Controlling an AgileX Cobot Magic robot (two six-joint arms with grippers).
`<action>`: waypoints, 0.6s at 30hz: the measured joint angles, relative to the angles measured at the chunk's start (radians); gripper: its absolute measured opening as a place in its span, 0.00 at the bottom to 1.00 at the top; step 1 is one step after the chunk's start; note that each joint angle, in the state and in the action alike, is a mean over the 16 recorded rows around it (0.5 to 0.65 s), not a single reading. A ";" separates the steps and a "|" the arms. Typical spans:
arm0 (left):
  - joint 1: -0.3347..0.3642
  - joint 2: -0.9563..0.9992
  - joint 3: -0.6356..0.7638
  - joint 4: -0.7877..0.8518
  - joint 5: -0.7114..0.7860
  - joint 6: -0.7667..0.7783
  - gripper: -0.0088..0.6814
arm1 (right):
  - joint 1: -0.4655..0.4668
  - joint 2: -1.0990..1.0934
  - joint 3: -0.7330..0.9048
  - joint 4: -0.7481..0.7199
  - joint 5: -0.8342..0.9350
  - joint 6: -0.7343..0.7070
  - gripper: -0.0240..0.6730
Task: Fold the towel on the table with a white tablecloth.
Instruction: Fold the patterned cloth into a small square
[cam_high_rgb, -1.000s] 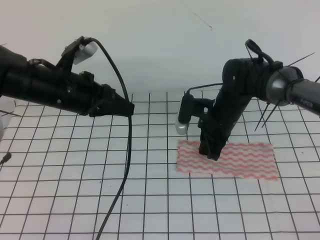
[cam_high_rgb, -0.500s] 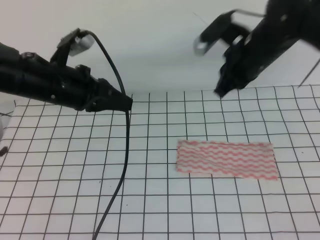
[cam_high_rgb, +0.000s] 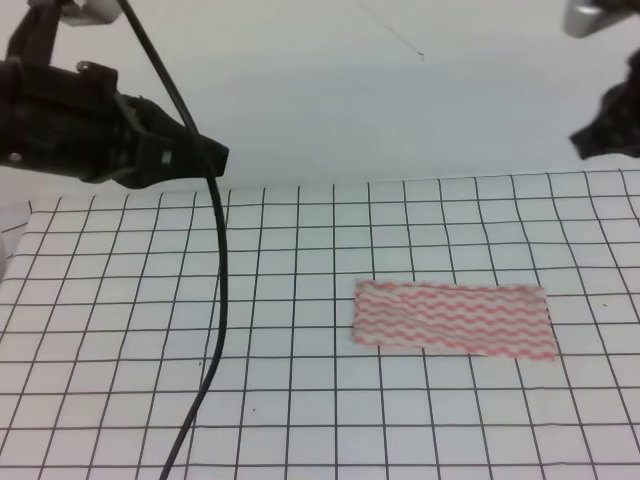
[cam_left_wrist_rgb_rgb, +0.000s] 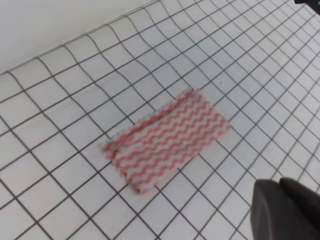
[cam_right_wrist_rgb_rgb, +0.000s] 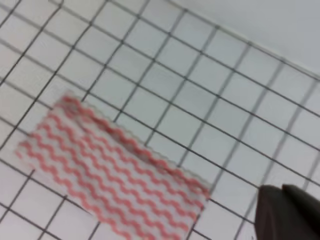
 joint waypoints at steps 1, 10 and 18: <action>0.000 -0.015 0.000 0.007 0.003 -0.006 0.01 | -0.008 -0.032 0.044 0.013 -0.024 0.004 0.03; 0.000 -0.144 0.015 0.114 0.010 -0.076 0.01 | -0.049 -0.254 0.429 0.239 -0.280 -0.009 0.03; 0.000 -0.306 0.130 0.225 -0.105 -0.117 0.01 | -0.050 -0.305 0.647 0.581 -0.418 -0.175 0.03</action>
